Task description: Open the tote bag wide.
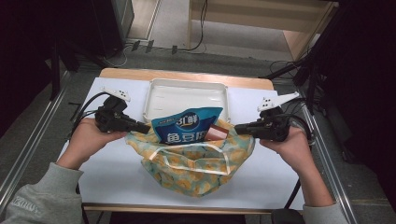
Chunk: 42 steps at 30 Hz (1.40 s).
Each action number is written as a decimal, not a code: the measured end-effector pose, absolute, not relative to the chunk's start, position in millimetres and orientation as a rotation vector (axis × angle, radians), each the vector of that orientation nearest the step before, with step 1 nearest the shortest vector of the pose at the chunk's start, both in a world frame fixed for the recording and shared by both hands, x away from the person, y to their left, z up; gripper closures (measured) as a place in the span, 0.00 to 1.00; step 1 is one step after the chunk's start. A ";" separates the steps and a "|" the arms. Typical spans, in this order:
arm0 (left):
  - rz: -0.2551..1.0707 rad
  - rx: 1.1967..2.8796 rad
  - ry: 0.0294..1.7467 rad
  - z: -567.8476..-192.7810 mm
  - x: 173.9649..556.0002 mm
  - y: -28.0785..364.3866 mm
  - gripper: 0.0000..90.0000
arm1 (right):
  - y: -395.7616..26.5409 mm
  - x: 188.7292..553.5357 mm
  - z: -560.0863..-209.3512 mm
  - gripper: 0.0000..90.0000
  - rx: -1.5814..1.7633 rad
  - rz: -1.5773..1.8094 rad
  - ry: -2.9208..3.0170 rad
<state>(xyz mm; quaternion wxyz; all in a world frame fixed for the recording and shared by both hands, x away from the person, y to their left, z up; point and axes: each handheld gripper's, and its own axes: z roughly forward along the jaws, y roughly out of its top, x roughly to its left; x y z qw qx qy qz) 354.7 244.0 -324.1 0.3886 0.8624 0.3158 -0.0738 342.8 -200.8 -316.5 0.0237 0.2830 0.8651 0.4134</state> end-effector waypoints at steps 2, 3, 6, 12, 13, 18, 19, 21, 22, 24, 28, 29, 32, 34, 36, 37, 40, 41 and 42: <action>-0.191 2.187 0.810 -327.8 354.1 245.0 1.00 | -200.2 341.8 -321.1 1.00 0.878 1.291 2.677; -0.192 2.182 0.814 -330.6 353.5 245.6 1.00 | -200.0 341.3 -322.6 1.00 0.877 1.290 2.677; -0.201 2.172 0.823 -338.0 352.6 248.0 1.00 | -198.4 339.6 -329.3 1.00 0.881 1.311 2.668; -0.207 2.170 0.843 -350.2 350.6 250.6 1.00 | -194.6 337.9 -344.7 1.00 0.895 1.330 2.666; -0.207 2.170 0.843 -350.2 350.6 250.6 1.00 | -194.6 337.9 -344.7 1.00 0.895 1.330 2.666; -0.204 2.174 0.859 -361.0 349.3 251.1 1.00 | -192.5 337.9 -357.2 1.00 0.882 1.348 2.656; -0.208 2.171 0.864 -362.4 349.1 251.2 1.00 | -192.1 337.8 -359.4 1.00 0.886 1.348 2.655; -0.198 2.178 0.871 -365.7 349.1 251.3 1.00 | -191.8 338.0 -362.4 1.00 0.887 1.348 2.655; -0.199 2.181 0.869 -367.3 349.4 251.7 1.00 | -191.4 338.1 -364.1 1.00 0.895 1.347 2.651; -0.197 2.176 0.876 -371.0 349.3 251.9 1.00 | -190.7 338.6 -368.1 1.00 0.908 1.335 2.660; -0.202 2.178 0.884 -378.3 349.2 251.9 1.00 | -189.3 340.2 -375.8 1.00 0.922 1.336 2.660; -0.200 2.176 0.888 -380.3 349.0 251.7 1.00 | -189.2 340.1 -376.6 1.00 0.931 1.330 2.661; -0.207 2.177 0.900 -385.3 348.9 252.0 1.00 | -188.5 340.9 -380.4 1.00 0.933 1.332 2.657; -0.210 2.176 0.902 -388.0 349.3 252.1 1.00 | -188.1 341.1 -382.8 1.00 0.939 1.332 2.657; -0.219 2.170 0.910 -390.0 349.3 252.3 1.00 | -187.9 341.1 -386.1 1.00 0.949 1.331 2.654; -0.217 2.171 0.910 -391.1 349.5 252.5 1.00 | -187.8 341.2 -387.3 1.00 0.951 1.332 2.653; -0.231 2.167 0.914 -395.6 350.2 253.1 1.00 | -188.4 340.9 -392.0 0.99 0.964 1.329 2.649; -0.238 2.163 0.917 -397.5 350.2 252.8 1.00 | -188.6 340.9 -393.3 0.99 0.962 1.326 2.649; -0.242 2.167 0.919 -399.0 350.5 253.0 1.00 | -188.7 340.8 -394.9 0.99 0.963 1.329 2.644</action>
